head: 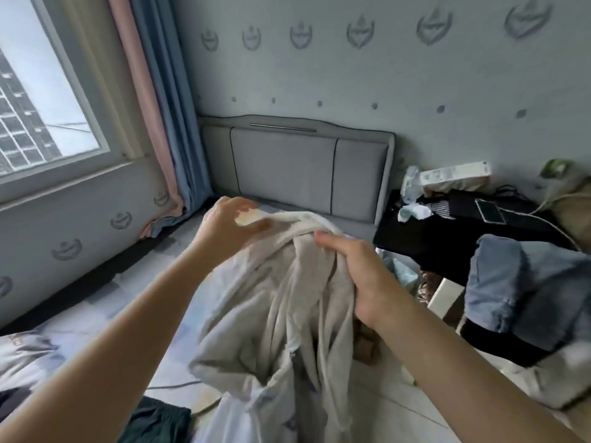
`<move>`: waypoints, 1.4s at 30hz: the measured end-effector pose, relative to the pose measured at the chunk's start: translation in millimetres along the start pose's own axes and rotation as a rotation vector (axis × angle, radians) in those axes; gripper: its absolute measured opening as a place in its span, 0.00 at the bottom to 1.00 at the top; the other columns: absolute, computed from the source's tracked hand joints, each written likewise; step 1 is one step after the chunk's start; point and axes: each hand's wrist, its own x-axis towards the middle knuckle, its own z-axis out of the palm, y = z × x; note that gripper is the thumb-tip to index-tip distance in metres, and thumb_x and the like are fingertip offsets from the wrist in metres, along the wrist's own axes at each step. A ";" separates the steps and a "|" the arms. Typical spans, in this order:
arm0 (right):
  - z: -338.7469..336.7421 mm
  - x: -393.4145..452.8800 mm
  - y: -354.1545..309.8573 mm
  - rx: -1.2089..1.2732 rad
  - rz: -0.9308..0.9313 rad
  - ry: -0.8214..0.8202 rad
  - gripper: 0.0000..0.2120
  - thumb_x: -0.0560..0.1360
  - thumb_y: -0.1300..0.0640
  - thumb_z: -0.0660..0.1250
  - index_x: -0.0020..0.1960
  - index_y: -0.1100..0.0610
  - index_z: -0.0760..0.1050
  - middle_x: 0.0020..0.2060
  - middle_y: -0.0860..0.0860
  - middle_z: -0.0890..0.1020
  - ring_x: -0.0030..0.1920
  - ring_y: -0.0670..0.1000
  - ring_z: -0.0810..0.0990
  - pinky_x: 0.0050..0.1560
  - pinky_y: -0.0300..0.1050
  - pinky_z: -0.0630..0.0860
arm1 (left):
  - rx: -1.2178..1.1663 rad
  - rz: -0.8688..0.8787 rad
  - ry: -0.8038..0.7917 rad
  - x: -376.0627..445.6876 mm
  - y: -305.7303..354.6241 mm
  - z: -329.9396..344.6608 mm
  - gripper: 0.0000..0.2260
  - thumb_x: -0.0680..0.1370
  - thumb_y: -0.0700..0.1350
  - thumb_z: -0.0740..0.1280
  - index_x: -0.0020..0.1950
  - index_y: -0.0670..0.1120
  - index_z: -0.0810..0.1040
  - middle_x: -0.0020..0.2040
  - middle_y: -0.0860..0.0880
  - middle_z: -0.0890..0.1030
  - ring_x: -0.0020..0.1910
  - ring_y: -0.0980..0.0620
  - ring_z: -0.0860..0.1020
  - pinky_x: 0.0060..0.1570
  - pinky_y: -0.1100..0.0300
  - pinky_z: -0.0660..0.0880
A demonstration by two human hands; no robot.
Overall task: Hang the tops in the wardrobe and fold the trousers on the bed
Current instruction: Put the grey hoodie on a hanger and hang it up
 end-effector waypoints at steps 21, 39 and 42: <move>-343.4 -140.9 -120.0 0.024 -0.274 0.853 0.14 0.64 0.53 0.74 0.46 0.59 0.82 0.41 0.56 0.85 0.45 0.57 0.84 0.53 0.52 0.79 | -0.529 -0.539 -0.900 -43.3 236.6 326.0 0.07 0.79 0.34 0.63 0.55 0.35 0.75 0.39 0.40 0.78 0.33 0.44 0.78 0.28 0.53 0.80; -503.7 -181.4 -118.1 -1.239 0.434 1.331 0.30 0.73 0.52 0.69 0.70 0.56 0.61 0.62 0.53 0.72 0.59 0.55 0.75 0.54 0.46 0.74 | -0.971 0.167 -1.308 -7.2 524.0 416.7 0.10 0.74 0.30 0.66 0.52 0.41 0.77 0.41 0.40 0.82 0.42 0.42 0.82 0.39 0.53 0.78; -511.3 -144.7 -124.9 -0.880 0.242 1.125 0.33 0.68 0.45 0.72 0.69 0.52 0.65 0.57 0.45 0.74 0.55 0.47 0.75 0.50 0.38 0.74 | -0.927 0.336 -1.343 1.4 562.7 423.4 0.11 0.72 0.30 0.66 0.44 0.46 0.76 0.39 0.44 0.80 0.41 0.44 0.80 0.43 0.53 0.75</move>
